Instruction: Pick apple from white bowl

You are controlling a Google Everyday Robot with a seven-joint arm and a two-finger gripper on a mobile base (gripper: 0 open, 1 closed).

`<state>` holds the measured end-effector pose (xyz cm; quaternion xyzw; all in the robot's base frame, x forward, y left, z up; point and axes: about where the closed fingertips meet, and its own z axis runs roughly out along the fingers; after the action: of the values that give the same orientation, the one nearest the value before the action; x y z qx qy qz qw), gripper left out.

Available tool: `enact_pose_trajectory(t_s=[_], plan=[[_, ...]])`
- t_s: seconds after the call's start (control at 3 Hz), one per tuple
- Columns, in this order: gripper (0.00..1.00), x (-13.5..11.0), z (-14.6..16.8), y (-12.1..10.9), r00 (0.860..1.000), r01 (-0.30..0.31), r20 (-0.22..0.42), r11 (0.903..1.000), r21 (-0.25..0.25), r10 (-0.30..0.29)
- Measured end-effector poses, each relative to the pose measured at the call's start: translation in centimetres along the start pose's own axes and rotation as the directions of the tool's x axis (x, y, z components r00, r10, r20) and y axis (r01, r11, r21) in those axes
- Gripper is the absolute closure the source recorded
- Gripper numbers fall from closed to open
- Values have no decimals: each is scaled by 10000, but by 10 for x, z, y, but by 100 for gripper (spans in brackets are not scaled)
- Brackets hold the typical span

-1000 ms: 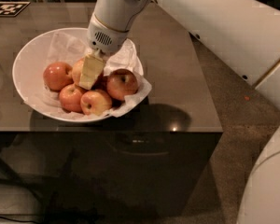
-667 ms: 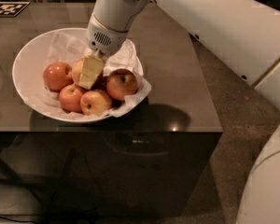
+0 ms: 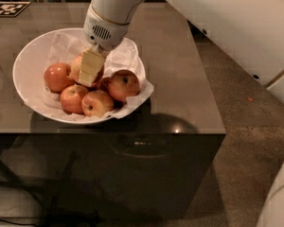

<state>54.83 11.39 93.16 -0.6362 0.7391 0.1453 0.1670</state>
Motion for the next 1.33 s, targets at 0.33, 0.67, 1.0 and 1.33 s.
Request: enact_pose_trajectory(t_s=[0.33, 0.67, 1.0, 1.33], plan=[[100, -18, -39, 16, 9994, 341, -114, 9965, 759, -333], [100, -38, -77, 31, 9976, 682, -166, 9887, 1337, -666], [100, -56, -115, 43, 9945, 1045, -66, 9790, 1748, -1050], [100, -82, -159, 58, 9902, 1334, 78, 9612, 2416, -1394]])
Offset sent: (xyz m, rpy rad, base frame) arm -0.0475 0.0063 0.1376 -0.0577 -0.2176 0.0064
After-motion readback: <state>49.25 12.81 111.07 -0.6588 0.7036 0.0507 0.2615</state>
